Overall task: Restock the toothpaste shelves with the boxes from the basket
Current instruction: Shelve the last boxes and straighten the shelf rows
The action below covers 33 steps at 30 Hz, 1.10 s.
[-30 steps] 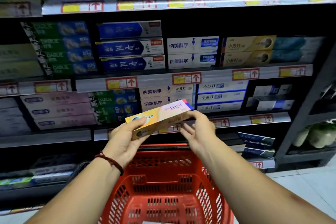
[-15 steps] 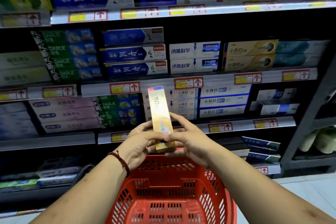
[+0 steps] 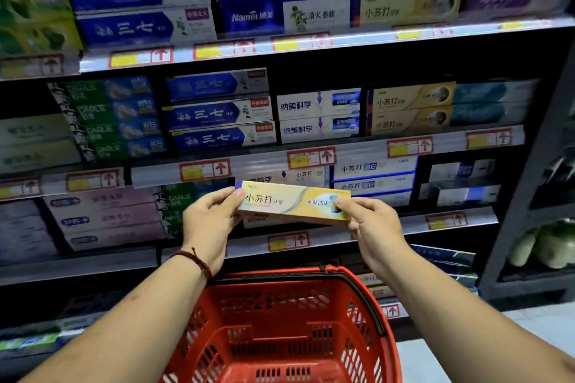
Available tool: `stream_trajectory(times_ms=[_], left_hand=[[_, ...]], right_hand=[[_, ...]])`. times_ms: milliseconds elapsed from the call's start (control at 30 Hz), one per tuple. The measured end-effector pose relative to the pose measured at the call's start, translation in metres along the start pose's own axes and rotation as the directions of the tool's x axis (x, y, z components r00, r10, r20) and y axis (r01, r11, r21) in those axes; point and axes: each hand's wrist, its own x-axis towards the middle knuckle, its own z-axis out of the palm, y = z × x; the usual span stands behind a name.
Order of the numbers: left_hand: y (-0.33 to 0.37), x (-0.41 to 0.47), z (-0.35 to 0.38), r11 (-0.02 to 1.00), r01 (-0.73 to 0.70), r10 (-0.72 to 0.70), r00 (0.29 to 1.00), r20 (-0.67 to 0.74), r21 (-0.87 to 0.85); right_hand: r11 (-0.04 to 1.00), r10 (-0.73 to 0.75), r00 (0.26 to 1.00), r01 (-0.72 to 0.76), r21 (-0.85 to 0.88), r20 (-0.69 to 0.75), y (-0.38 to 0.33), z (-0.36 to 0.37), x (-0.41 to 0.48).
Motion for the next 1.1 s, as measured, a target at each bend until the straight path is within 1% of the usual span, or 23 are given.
stream_trajectory(times_ms=[67, 167, 233, 367, 500, 600, 700, 800, 867, 933, 1033, 1100], left_hand=[[0.001, 0.001, 0.013, 0.997, -0.053, 0.053, 0.999, -0.003, 0.051], [0.006, 0.003, 0.039, 0.990, -0.099, 0.097, 0.995, 0.022, 0.098], [0.009, 0.004, 0.057, 0.984, -0.114, 0.109, 0.993, 0.043, 0.139], [0.027, 0.001, 0.106, 0.946, -0.205, 0.190, 0.978, 0.084, 0.252], [0.039, -0.007, 0.161, 0.918, -0.297, 0.247, 0.947, 0.204, 0.263], [0.042, -0.003, 0.198, 0.896, -0.355, 0.295, 0.924, 0.242, 0.267], [0.042, 0.012, 0.230, 0.855, -0.416, 0.337, 0.900, 0.278, 0.310], [0.047, 0.023, 0.258, 0.824, -0.453, 0.357, 0.881, 0.311, 0.339], [0.056, 0.031, 0.276, 0.830, -0.434, 0.347, 0.893, 0.285, 0.350], [0.067, 0.041, 0.290, 0.825, -0.397, 0.324, 0.915, 0.239, 0.402], [0.084, 0.054, 0.304, 0.792, -0.353, 0.298, 0.936, 0.188, 0.498], [0.094, 0.062, 0.310, 0.778, -0.335, 0.288, 0.942, 0.171, 0.532]], right_hand=[[0.996, -0.078, 0.994, 0.075, -0.046, -0.071, -0.012, 0.001, 0.004], [0.983, -0.171, 0.979, 0.163, -0.079, -0.110, -0.037, -0.005, 0.012], [0.974, -0.204, 0.972, 0.190, -0.126, -0.115, -0.056, -0.014, 0.021], [0.939, -0.285, 0.955, 0.259, -0.228, -0.088, -0.100, -0.041, 0.042], [0.872, -0.397, 0.915, 0.353, -0.339, -0.069, -0.140, -0.068, 0.061], [0.833, -0.443, 0.894, 0.385, -0.396, -0.063, -0.164, -0.087, 0.080], [0.808, -0.471, 0.877, 0.385, -0.446, -0.096, -0.186, -0.103, 0.100], [0.801, -0.473, 0.875, 0.380, -0.463, -0.099, -0.205, -0.113, 0.122], [0.812, -0.463, 0.878, 0.367, -0.455, -0.117, -0.216, -0.116, 0.138], [0.830, -0.430, 0.891, 0.328, -0.451, -0.144, -0.226, -0.116, 0.155], [0.822, -0.404, 0.901, 0.283, -0.495, -0.157, -0.240, -0.114, 0.181], [0.806, -0.403, 0.902, 0.267, -0.528, -0.158, -0.245, -0.112, 0.192]])
